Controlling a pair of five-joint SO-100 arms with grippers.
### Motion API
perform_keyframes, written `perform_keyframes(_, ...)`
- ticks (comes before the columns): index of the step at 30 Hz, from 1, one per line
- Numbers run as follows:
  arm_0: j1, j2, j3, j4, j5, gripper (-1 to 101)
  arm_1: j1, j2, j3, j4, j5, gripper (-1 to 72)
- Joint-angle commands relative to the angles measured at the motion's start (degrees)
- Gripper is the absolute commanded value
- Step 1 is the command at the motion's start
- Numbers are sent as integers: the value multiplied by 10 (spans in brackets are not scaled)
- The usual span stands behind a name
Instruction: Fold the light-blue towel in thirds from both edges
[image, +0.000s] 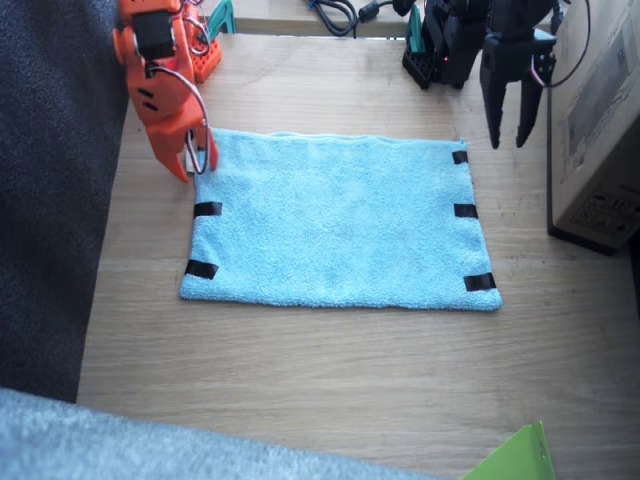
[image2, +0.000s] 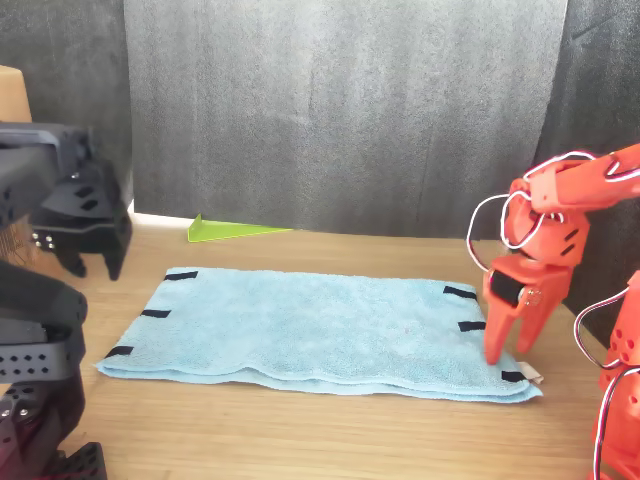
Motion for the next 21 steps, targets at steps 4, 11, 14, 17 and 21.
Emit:
perform_keyframes(4,2,23,5,2,11,220,22,-28,-27,-10,10,258)
perform_keyframes(11,-31,-16,3,-4,18,211,26,-35,-28,-11,12,249)
perform_keyframes(14,-48,-51,-8,-4,20,227,27,-35,-28,-9,14,249)
perform_keyframes(17,-57,-94,-23,-5,17,260,29,-33,-27,-7,14,249)
perform_keyframes(21,-55,-162,-47,-10,18,276,31,-30,-25,-4,15,251)
